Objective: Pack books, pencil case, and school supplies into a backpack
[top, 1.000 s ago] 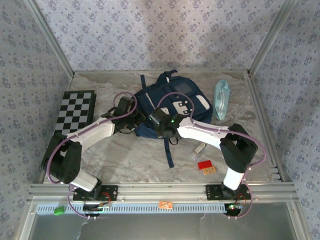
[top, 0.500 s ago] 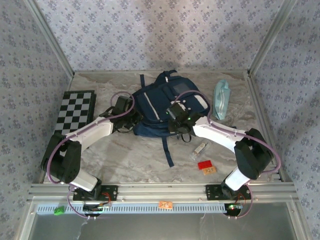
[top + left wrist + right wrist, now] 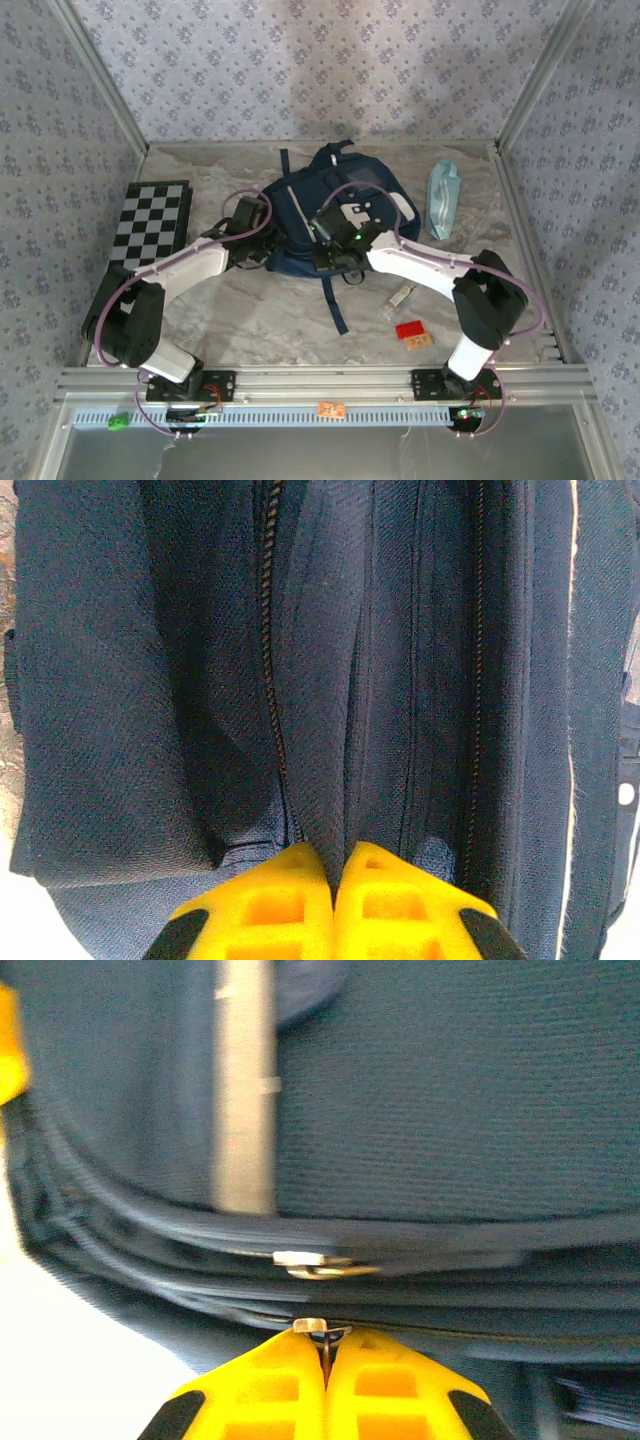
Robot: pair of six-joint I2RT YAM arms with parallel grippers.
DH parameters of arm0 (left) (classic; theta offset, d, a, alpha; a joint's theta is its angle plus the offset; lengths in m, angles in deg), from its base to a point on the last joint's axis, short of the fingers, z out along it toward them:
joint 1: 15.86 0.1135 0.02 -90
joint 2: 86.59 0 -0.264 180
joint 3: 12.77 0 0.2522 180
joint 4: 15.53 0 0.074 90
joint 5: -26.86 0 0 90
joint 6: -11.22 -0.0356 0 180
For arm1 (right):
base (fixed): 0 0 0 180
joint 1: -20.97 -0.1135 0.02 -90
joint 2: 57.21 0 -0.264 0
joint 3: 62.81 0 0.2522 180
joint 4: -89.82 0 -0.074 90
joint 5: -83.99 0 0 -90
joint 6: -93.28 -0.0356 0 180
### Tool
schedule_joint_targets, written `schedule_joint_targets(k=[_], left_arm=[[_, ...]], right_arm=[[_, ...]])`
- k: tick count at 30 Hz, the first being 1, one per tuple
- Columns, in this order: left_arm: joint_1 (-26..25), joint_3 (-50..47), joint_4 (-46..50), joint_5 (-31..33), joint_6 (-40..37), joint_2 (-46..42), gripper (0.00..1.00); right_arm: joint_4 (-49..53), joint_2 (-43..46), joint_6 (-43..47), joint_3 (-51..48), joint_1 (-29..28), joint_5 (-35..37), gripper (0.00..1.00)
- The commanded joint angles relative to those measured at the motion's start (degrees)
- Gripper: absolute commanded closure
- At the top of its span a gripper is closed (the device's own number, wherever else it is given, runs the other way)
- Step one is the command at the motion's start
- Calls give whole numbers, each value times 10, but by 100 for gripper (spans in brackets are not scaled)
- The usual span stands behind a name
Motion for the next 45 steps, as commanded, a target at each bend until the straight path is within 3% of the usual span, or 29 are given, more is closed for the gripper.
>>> schedule_joint_targets(k=[1, 7, 11, 14, 17, 21, 25, 28, 30, 32, 34, 40, 45], left_arm=[[-15, 1, -40, -13, 36, -23, 100], [-28, -24, -87, -24, 86, -52, 100], [-14, 0, -19, -35, 36, -70, 100], [10, -6, 31, -51, -12, -80, 80], [8, -14, 84, -23, -87, -121, 58], [-8, -3, 154, 25, -163, -149, 53], [-23, -22, 143, -5, -138, -182, 55], [-53, -61, 90, 32, -138, -224, 58], [-50, -63, 117, 56, -162, -236, 57], [-49, -54, 146, 59, -201, -236, 57], [-53, -45, 171, 52, -218, -233, 59], [-152, -35, 152, 103, -297, -212, 61], [-239, 27, 171, 168, -321, -130, 58]], right_arm=[[-46, -31, -8, 56, -23, -75, 100], [-53, -76, -6, 122, -29, -124, 100], [-82, -26, -18, 69, -19, -123, 100], [-92, 26, -23, 25, -7, -122, 100], [-60, 52, -23, 10, 6, -104, 100], [-70, 89, -41, -34, 46, -121, 100], [-65, 91, -57, -42, 33, -118, 97], [-105, 72, -83, -61, 31, -138, 86], [-101, 71, -85, -59, 28, -148, 78], [-92, 92, -83, -65, 22, -137, 62], [-73, 122, -89, -77, 25, -129, 58], [-52, 202, -159, -149, 72, -115, 52], [-65, 229, -190, -187, 125, -133, 48]])
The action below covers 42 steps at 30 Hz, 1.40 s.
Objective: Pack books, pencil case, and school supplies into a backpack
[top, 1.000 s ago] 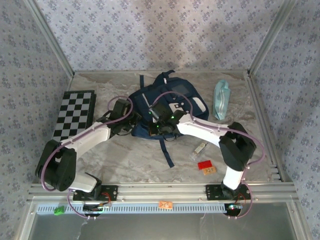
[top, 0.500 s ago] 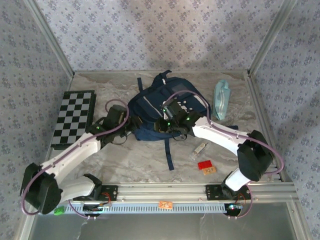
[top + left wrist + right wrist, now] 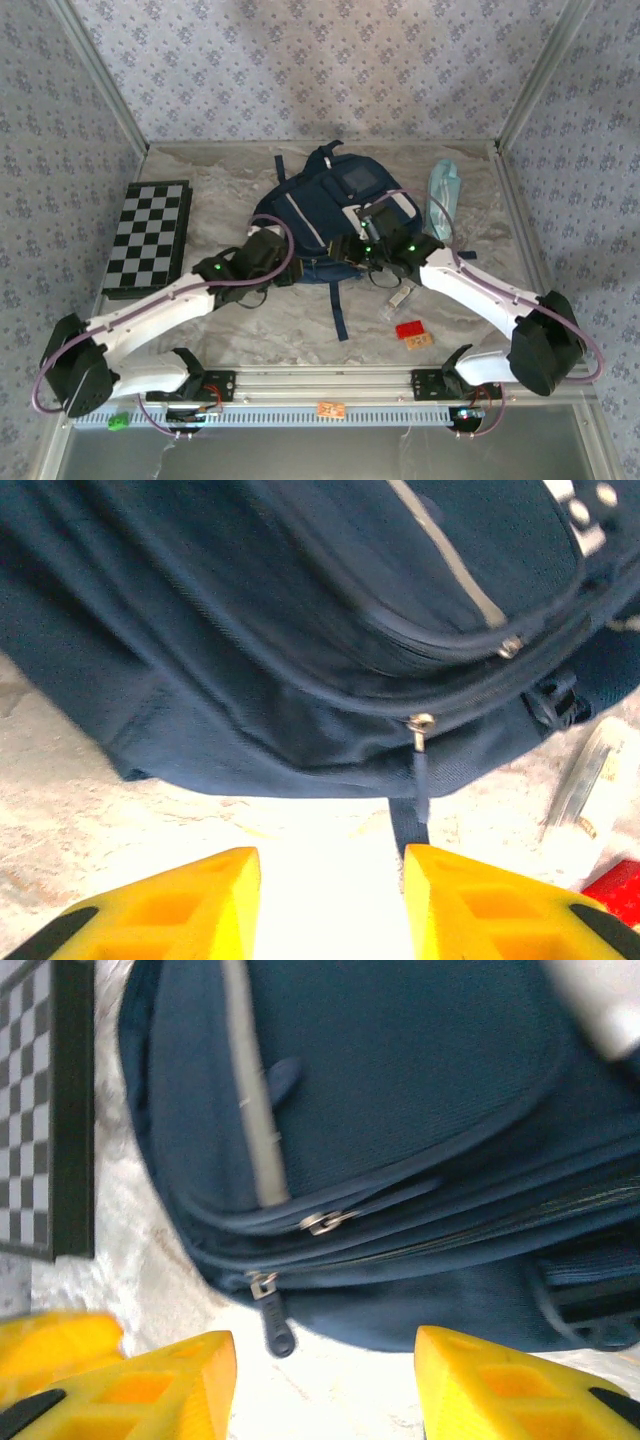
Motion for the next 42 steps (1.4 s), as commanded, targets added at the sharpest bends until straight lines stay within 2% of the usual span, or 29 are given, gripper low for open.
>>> schedule_joint_targets(k=[1, 3, 7, 11, 19, 23, 26, 32, 36, 42], left_arm=[[-41, 62, 23, 64, -41, 56, 58], [-53, 94, 44, 92, -39, 94, 59], [-62, 133, 47, 94, -41, 152, 60], [-65, 164, 89, 112, -17, 199, 61], [-63, 195, 82, 100, 23, 263, 65], [-53, 228, 126, 110, 52, 301, 65], [-51, 227, 130, 88, 76, 306, 65], [-61, 224, 185, 88, 154, 307, 67], [-61, 219, 167, 56, 164, 321, 72], [-61, 236, 167, 43, 162, 336, 81]], right_arm=[[-4, 16, -46, -28, 21, -9, 48], [-28, 18, -67, -48, 26, -10, 46], [-61, 13, -95, -72, 45, -26, 46], [-68, 21, -96, -80, 57, -24, 45], [-75, 21, -92, -88, 68, -26, 44], [-79, 23, -91, -94, 72, -30, 45], [-78, 24, -88, -97, 75, -30, 45], [-76, 23, -84, -98, 80, -24, 44], [-71, 19, -79, -93, 79, -20, 45], [-69, 19, -74, -90, 80, -13, 45]])
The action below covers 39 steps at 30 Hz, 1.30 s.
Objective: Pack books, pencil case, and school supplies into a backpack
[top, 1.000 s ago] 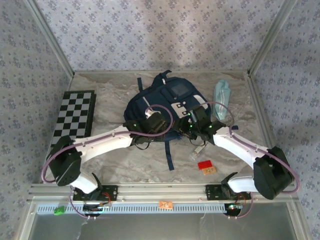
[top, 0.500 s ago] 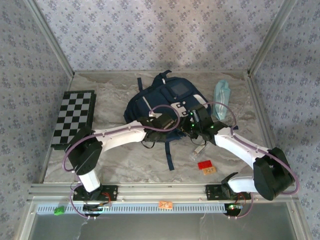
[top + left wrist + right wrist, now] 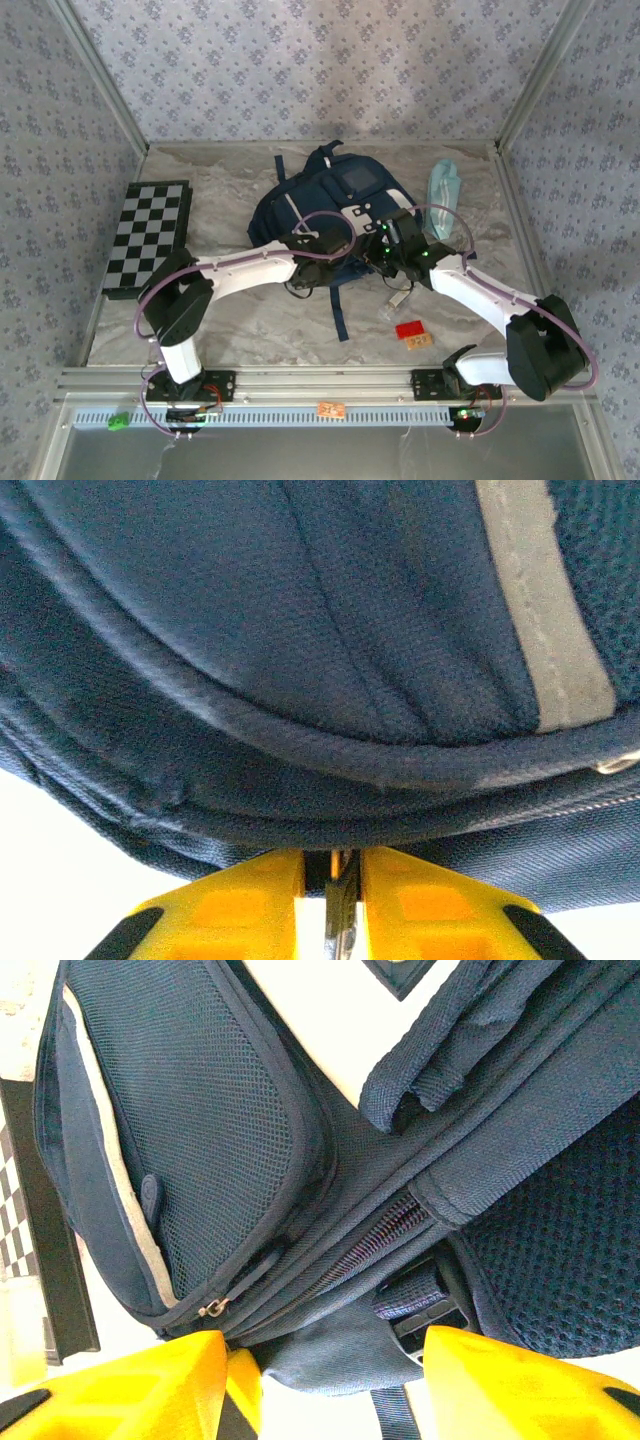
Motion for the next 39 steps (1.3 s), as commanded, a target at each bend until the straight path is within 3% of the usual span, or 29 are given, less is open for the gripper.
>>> schedule_joint_targets(k=[1, 7, 11, 17, 20, 26, 33, 39], left_arm=[[-3, 20, 36, -19, 8, 12, 82], [2, 40, 45, 22, -40, -18, 100], [1, 45, 62, 60, -74, -53, 100], [2, 10, 48, 42, -113, -78, 100], [3, 6, 44, 33, -138, -70, 100], [8, 2, 36, 29, -187, -35, 100], [47, -36, -47, -12, -181, -26, 89], [57, -48, -89, -25, -177, -18, 80]], right_arm=[[6, 7, 12, 4, 2, 11, 45], [3, -2, 4, 8, -5, 8, 43], [-29, -28, -38, 16, -27, -4, 38], [-121, -85, -153, 16, -60, 18, 31], [-160, -125, -175, 37, -65, 15, 31], [-162, -157, -180, 49, -70, 87, 46], [-186, -167, -184, 28, -69, 108, 87], [-207, -173, -191, 22, -72, 103, 100]])
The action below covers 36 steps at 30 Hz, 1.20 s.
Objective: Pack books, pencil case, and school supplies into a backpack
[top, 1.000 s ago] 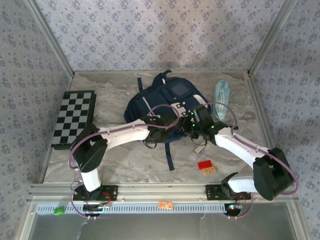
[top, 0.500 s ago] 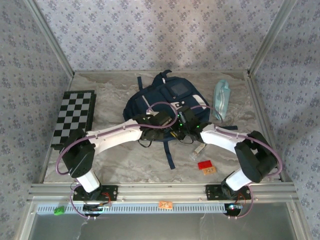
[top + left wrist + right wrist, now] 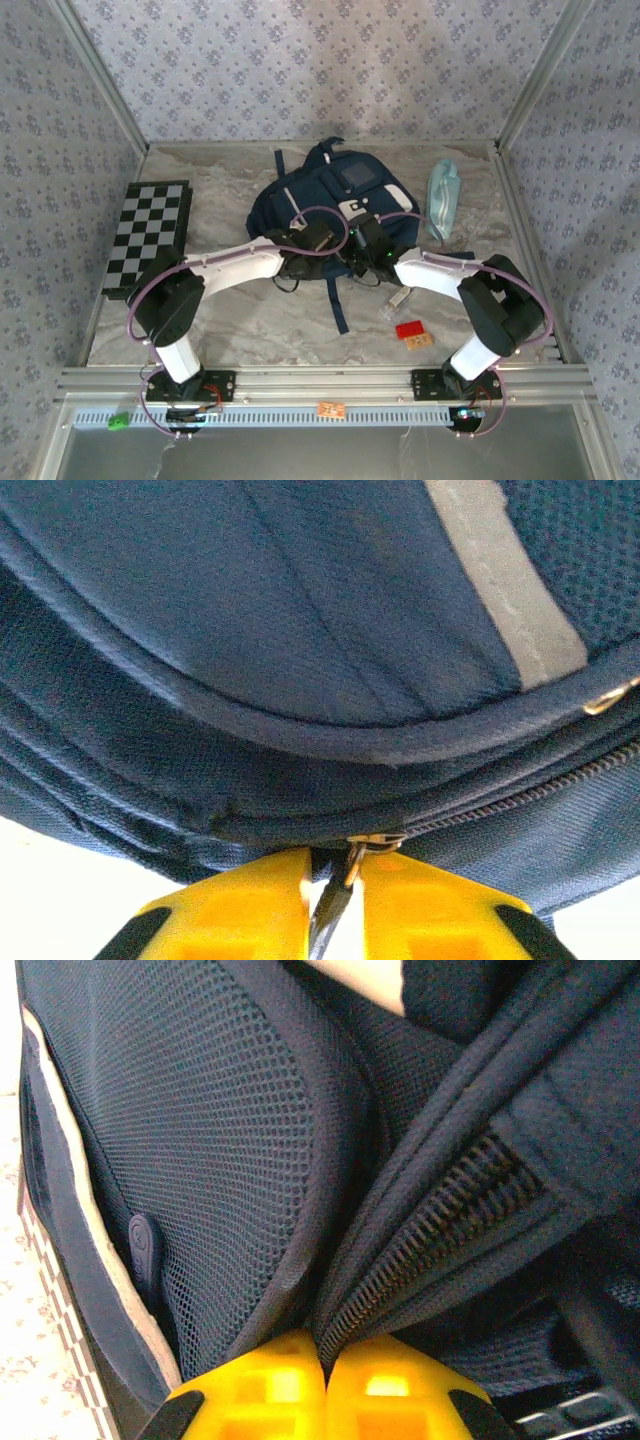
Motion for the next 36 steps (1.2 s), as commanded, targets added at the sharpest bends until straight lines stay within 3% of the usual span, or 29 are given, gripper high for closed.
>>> schedule_joint_targets(k=[1, 5, 9, 13, 18, 22, 28, 33, 36], left_arm=[[2, -3, -34, -14, -1, 17, 78], [3, -4, -42, -24, 13, 32, 79], [3, 6, 1, 49, 33, 38, 85], [7, 2, 25, 105, 41, 35, 99], [11, -34, 26, 148, 12, -29, 100], [36, -58, 47, 124, -26, -69, 100], [43, -85, 69, 146, -75, -93, 100], [43, -94, 81, 149, -86, -126, 100], [35, -104, 56, 90, -87, -156, 100]], right_arm=[[-32, -9, -1, -2, 0, 35, 100], [-25, -5, 5, 2, -2, 37, 100], [-20, 2, 9, 0, -1, 40, 100], [-6, 13, 25, 1, 1, 42, 100], [38, 45, 59, -10, 22, 28, 100], [63, 75, 92, -18, 58, -5, 100], [99, 96, 143, -10, 113, -50, 100], [156, 65, 228, 59, 167, -132, 100], [172, 25, 276, 111, 186, -180, 100]])
